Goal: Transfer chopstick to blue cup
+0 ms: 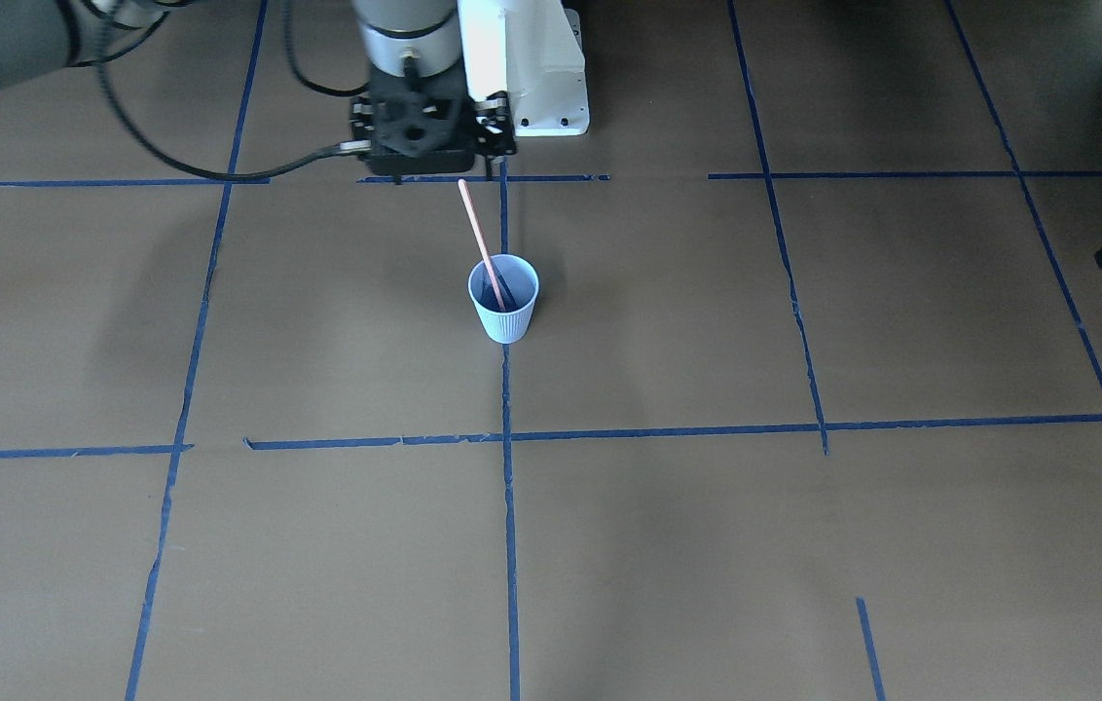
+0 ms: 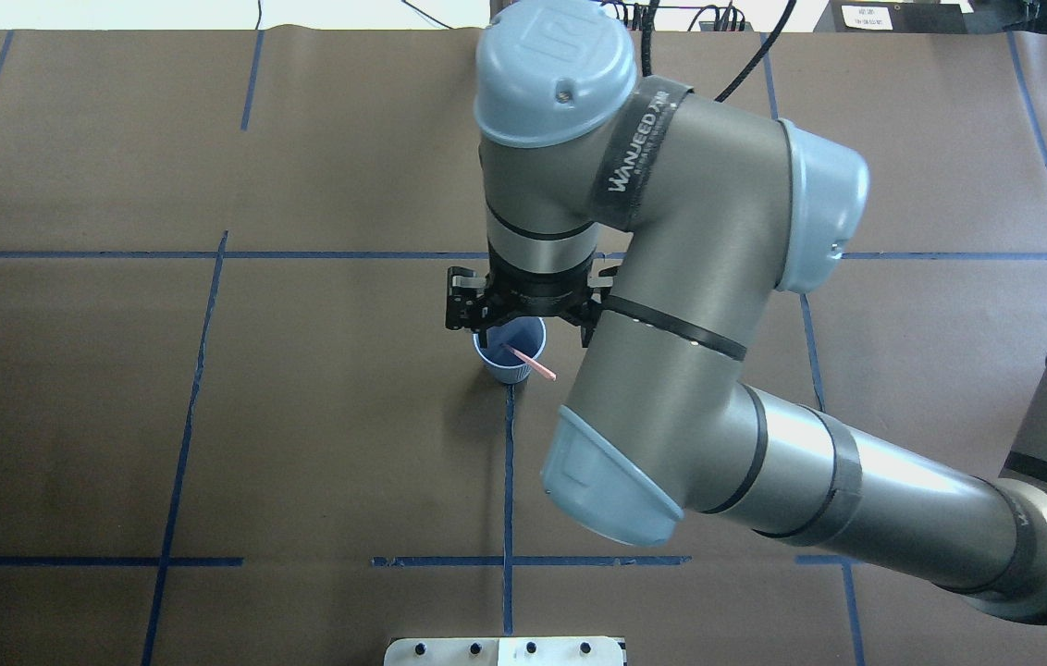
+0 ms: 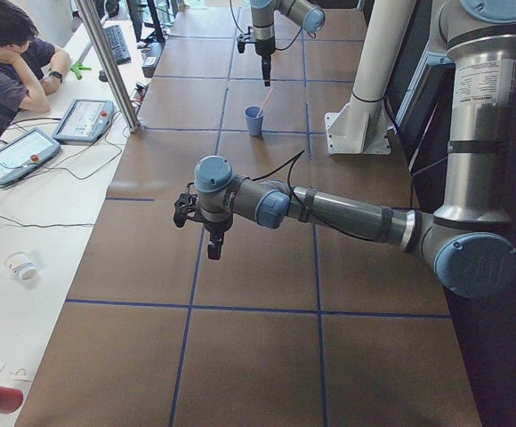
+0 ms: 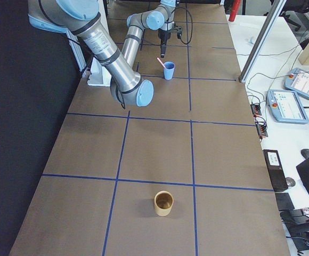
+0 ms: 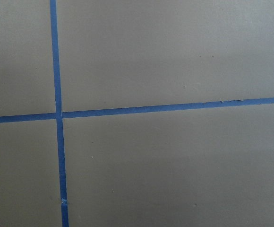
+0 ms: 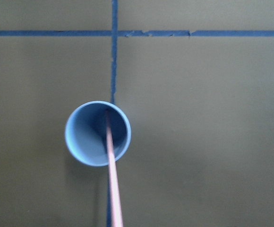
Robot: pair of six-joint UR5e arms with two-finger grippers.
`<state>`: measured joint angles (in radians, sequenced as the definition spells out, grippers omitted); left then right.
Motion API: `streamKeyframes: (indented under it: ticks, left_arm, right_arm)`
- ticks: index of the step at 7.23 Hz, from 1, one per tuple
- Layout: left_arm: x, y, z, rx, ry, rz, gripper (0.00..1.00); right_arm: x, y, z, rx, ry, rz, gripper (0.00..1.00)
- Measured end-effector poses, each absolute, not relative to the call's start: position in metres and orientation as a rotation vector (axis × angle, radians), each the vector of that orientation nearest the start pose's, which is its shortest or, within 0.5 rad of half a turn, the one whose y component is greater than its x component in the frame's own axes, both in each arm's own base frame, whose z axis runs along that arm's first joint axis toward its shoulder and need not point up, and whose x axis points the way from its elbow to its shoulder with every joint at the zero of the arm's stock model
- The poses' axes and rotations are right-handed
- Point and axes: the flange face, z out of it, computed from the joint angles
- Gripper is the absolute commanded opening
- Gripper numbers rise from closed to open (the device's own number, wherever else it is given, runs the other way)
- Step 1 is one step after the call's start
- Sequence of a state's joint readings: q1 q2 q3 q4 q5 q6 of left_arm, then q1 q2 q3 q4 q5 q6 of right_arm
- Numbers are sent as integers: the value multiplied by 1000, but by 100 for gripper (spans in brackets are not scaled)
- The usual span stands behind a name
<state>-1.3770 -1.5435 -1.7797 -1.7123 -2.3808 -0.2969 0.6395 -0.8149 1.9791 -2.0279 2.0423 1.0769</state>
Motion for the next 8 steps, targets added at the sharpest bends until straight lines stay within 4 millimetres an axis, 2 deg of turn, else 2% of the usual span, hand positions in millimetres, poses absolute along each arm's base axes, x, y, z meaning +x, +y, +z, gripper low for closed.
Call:
streamKeyframes:
  ticks: [1,4,5,6,8]
  left_arm:
    - [33,-490,555,94,851,32,100]
    - [31,-483,564,82,848,32,100]
    - [28,-481,570,83,845,42,100]
    - [19,-479,580,85,840,55,100]
    - [-12,-471,616,92,824,79,100]
  right_arm:
    - [-375,-425,150,38,-840,-22,100]
    - [-289,-461,254,95,-741,-25,100]
    - [-248,-475,292,110,-698,-58,100]
    - [-208,-484,328,117,-678,-90,100]
    - [-132,-498,407,134,-723,-141,100]
